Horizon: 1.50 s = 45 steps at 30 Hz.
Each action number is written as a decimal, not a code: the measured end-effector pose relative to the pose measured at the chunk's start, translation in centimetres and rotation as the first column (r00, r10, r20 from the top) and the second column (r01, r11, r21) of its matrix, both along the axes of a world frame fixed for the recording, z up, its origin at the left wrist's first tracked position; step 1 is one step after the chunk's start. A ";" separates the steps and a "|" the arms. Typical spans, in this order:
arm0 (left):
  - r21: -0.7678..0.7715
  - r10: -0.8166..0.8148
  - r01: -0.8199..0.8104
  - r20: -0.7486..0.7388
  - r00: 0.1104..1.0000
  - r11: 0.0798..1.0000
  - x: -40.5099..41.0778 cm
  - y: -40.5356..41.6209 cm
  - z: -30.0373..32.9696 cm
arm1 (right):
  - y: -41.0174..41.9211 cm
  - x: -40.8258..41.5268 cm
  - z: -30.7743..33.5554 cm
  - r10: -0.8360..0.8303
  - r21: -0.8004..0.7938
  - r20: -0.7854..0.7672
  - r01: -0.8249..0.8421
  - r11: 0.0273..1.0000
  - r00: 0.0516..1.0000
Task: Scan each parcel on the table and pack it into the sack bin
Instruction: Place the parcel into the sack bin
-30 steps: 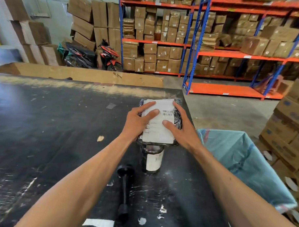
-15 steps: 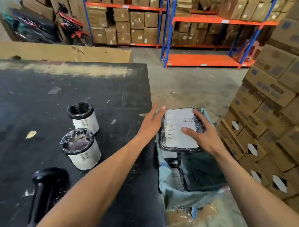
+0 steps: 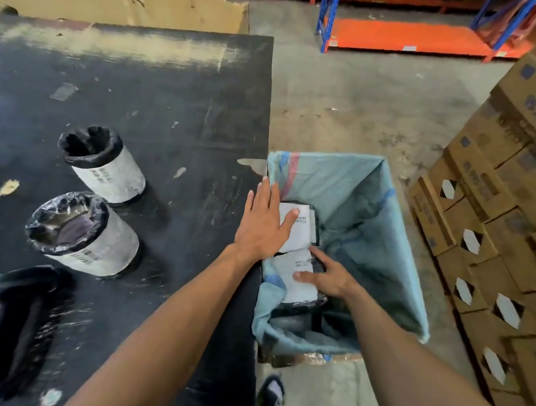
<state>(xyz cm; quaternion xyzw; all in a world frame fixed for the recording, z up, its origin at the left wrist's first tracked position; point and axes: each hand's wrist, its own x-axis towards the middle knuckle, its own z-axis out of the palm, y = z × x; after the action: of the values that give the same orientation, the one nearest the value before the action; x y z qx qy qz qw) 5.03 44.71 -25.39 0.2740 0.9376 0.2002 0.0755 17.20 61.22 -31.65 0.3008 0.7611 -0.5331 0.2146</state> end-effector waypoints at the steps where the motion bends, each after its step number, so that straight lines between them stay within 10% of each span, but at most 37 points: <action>1: -0.027 0.001 -0.001 -0.008 1.000 1.000 0.0 0.1 -0.1 | -0.9 0.0 -0.7 -0.044 -0.015 -0.006 0.044 0.999 0.999; 9: -0.124 -0.011 0.005 -0.052 0.999 0.992 -0.1 0.4 -0.4 | -2.9 1.4 -4.5 0.182 0.202 0.116 -0.202 0.958 0.977; 17: -0.100 -0.014 0.008 -0.054 0.998 0.995 -0.3 0.1 -0.8 | -3.4 0.5 -4.2 0.466 0.553 0.356 -0.585 0.594 0.810; 22: -0.105 -0.024 0.016 -0.071 0.997 0.994 -0.4 0.3 -0.8 | -4.1 -0.9 -5.5 0.537 0.502 0.432 -0.687 0.525 0.725; 45: 0.001 0.009 -0.009 0.037 0.999 1.000 0.0 0.1 -0.1 | -2.5 -1.3 -3.0 0.463 0.415 0.429 -0.624 0.662 0.776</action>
<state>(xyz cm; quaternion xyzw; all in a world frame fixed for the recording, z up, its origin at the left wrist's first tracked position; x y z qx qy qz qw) 5.07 44.82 -25.45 0.2662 0.9371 0.2064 0.0917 15.88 58.76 -34.66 0.1779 0.8935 -0.1593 0.3803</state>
